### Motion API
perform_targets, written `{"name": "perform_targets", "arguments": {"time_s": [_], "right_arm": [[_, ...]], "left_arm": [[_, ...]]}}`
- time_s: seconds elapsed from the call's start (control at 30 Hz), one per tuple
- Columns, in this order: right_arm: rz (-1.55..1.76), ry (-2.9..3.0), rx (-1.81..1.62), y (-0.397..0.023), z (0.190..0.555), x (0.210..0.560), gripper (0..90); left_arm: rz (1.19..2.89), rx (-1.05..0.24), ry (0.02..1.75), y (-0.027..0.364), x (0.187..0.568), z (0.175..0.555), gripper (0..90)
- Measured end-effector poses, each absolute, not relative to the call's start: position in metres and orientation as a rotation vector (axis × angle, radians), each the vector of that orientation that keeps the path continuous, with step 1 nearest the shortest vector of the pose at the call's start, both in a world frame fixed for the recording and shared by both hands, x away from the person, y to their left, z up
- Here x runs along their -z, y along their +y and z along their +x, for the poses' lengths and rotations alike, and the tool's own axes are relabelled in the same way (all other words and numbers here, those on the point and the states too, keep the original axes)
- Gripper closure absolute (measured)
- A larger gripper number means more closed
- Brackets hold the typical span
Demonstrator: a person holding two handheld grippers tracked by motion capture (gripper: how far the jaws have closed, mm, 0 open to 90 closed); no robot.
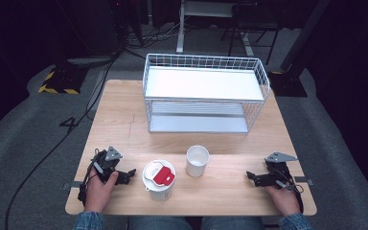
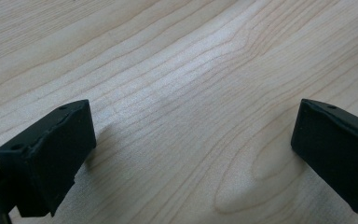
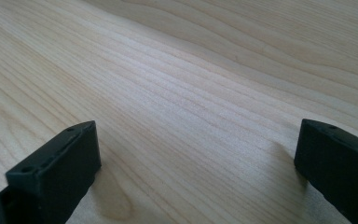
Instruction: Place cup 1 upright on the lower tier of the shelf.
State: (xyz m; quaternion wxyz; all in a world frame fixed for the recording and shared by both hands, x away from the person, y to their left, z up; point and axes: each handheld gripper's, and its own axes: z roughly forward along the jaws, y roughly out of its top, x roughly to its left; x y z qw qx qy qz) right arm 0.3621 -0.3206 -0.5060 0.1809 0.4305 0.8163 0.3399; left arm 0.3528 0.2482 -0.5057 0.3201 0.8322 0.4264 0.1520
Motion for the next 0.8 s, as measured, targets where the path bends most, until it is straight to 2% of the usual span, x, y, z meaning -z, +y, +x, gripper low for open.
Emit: {"name": "perform_targets", "arguments": {"time_s": [0.8], "right_arm": [[1.206,2.319,-0.97,-0.3225,0.3643,0.506,0.0]], "left_arm": [[2.19,-0.397,1.113,0.2484,0.5058,0.3532,0.2]]}}
